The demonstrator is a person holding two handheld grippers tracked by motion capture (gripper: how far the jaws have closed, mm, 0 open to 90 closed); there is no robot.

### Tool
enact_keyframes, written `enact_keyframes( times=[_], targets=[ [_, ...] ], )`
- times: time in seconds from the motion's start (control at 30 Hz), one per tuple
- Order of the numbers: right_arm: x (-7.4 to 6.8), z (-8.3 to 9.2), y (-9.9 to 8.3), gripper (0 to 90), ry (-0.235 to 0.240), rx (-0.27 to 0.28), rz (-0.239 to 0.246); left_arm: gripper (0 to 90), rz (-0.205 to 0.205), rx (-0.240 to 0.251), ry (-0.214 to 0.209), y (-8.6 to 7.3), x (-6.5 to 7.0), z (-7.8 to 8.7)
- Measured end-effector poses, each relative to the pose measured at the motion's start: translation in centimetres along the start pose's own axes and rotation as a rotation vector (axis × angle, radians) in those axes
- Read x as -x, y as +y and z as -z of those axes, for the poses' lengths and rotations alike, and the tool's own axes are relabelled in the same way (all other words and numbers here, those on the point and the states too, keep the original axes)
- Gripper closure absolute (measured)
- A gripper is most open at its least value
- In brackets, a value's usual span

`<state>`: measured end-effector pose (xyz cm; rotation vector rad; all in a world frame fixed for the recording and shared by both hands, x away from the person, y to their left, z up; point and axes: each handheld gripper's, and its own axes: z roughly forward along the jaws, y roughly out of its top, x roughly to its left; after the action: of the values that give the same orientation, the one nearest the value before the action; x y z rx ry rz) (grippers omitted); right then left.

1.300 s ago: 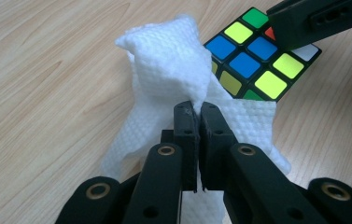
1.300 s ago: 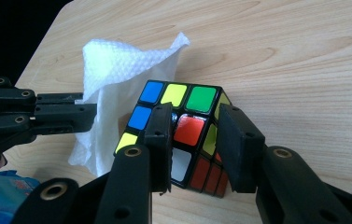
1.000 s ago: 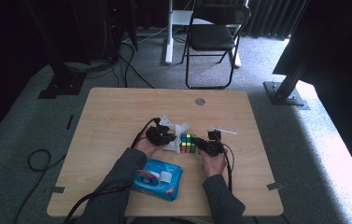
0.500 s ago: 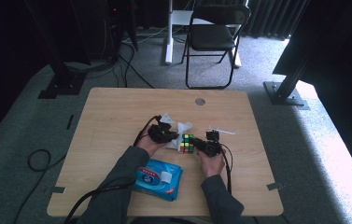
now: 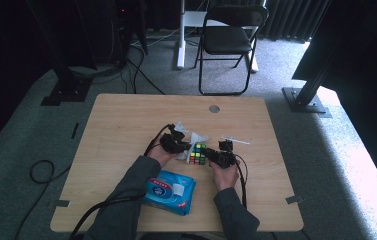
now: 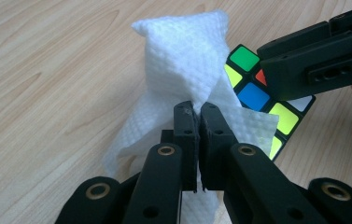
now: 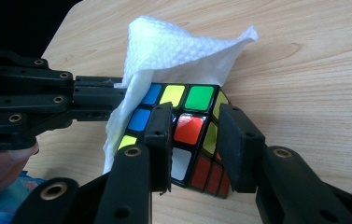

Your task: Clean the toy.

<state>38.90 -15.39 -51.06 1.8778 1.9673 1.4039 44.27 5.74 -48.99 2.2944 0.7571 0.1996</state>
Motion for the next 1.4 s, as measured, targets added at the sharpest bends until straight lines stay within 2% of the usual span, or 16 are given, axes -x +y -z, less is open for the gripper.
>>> enact_keyframes(
  times=[0.2, 0.27, 0.3, 0.37, 0.4, 0.53, 0.7, 1.13, 1.4],
  targets=[
    [0.0, 0.0, 0.0, 66.0, 0.0, -0.001, 0.005, 86.9, 0.016, -0.01, -0.008, 0.0, -0.3, -0.2],
    [0.0, 0.0, 0.0, 65.8, 0.0, -0.002, 0.005, 86.9, 0.014, -0.041, -0.001, -0.1, -0.4, -0.5],
    [0.0, 0.0, 0.0, 65.8, 0.0, -0.002, 0.006, 86.8, 0.005, -0.068, 0.011, -0.1, -0.3, -0.9],
    [0.0, 0.0, -0.1, 65.8, 0.0, -0.001, 0.007, 86.8, -0.043, -0.131, 0.041, -0.1, 0.2, -1.6],
    [-0.1, 0.0, -0.1, 65.8, 0.0, -0.002, 0.005, 86.9, -0.057, -0.147, 0.048, -0.1, 0.3, -1.8],
    [0.0, 0.0, 0.0, 65.8, 0.001, -0.003, 0.006, 86.9, -0.054, -0.17, 0.039, -0.2, 0.2, -2.1],
    [0.0, 0.0, -0.1, 66.0, 0.002, -0.002, 0.005, 86.3, -0.105, -0.242, 0.056, -0.3, 0.7, -3.0],
    [0.0, 0.0, -0.1, 65.9, 0.004, -0.002, 0.001, 86.1, -0.106, -0.246, 0.047, -0.3, 0.7, -2.9],
    [0.0, 0.0, 0.0, 65.9, 0.006, -0.007, 0.001, 86.4, -0.082, -0.19, 0.037, -0.3, 0.5, -2.1]
  ],
)
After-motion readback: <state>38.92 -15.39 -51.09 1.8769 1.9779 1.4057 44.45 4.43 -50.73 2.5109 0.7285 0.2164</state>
